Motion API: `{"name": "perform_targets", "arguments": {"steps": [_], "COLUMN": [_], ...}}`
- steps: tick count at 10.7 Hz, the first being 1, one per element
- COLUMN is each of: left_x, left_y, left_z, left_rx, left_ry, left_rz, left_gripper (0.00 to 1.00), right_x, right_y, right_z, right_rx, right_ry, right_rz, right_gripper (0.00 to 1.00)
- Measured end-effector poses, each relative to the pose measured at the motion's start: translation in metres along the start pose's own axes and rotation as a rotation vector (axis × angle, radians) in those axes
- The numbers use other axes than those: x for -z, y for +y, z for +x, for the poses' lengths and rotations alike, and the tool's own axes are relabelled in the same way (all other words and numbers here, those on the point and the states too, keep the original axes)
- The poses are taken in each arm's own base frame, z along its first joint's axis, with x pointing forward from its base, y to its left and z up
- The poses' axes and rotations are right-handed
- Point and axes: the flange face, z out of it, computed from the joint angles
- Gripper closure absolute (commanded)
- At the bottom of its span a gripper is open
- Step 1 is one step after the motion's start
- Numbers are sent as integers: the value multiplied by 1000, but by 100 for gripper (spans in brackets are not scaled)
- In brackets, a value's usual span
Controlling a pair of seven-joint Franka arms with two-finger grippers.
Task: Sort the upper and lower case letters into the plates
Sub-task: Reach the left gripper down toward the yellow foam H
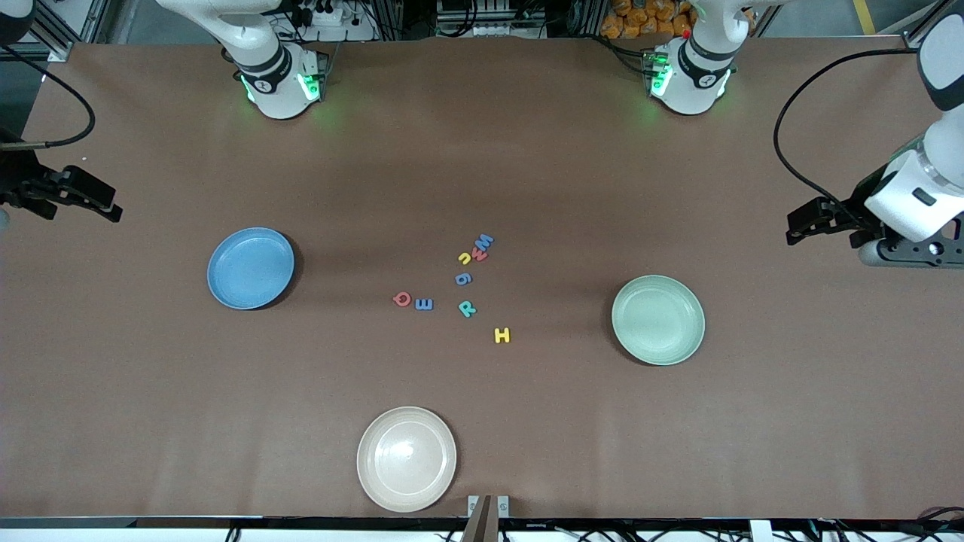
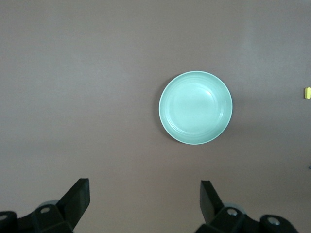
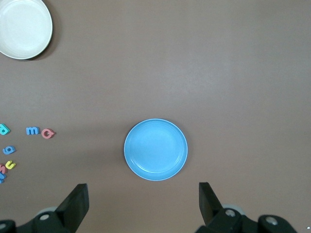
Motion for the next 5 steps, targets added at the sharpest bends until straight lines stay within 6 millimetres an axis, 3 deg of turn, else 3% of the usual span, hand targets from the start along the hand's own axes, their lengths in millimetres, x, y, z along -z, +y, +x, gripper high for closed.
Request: {"name": "perform_targets", "arguments": {"steps": [1, 5], "left_x": [-12, -99], "left_y": [11, 83], "left_z": [3, 33], "left_rx": [-19, -9], "left_ry": [-21, -75], "left_rz": [-2, -13], "left_gripper": [0, 0], "right_x": [0, 3], "right_y": [-1, -10], "right_z": [-1, -6], "right_rx": [2, 19], "right_ry": [0, 4], "right_rz": [0, 1], "right_gripper": [0, 0]}}
